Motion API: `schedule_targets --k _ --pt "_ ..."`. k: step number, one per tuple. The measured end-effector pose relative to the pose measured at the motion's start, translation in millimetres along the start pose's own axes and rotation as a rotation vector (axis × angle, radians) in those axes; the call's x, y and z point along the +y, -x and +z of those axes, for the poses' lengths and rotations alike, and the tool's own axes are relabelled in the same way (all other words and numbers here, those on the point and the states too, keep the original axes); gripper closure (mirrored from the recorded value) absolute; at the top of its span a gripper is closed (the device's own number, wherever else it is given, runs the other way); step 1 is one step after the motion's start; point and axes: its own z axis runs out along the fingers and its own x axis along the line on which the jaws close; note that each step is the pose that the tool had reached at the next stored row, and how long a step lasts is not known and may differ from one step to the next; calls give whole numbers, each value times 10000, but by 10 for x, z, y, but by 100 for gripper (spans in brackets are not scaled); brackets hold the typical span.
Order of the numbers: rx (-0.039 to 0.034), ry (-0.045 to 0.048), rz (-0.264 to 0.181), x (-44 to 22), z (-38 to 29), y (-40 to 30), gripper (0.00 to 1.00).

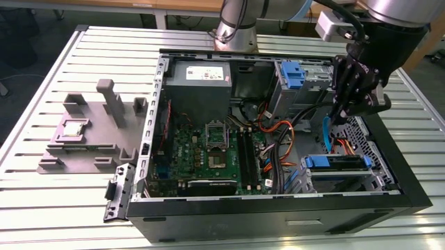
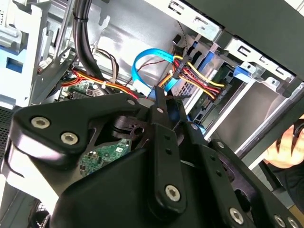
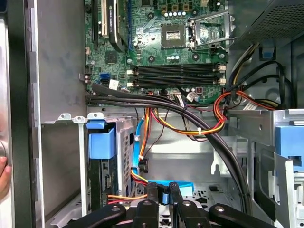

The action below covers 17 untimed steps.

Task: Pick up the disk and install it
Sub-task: 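Insert the second disk wire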

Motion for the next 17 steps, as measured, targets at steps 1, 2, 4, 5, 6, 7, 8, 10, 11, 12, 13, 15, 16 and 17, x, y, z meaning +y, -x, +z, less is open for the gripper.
schedule_targets --k 1,2,4,5,6,7,8,10,11,12,13,15,16,17 --pt "2 0 0 0 4 0 79" --pt "2 0 1 0 9 1 79" --pt "4 0 1 0 17 2 78" --pt "4 0 1 -1 22 2 78" --pt "5 0 0 -1 28 3 71" --pt "6 0 0 -1 34 4 71" --pt "9 0 0 -1 40 4 71" --pt "15 -1 0 -2 50 6 71" --pt "19 -1 0 -2 54 6 73" --pt "24 -1 0 -2 58 7 73" --pt "32 -2 -1 -3 59 7 79" --pt "80 -4 -1 -2 61 7 79" --pt "184 -10 -2 -3 61 7 79" --pt "342 -21 -3 -3 61 7 79"
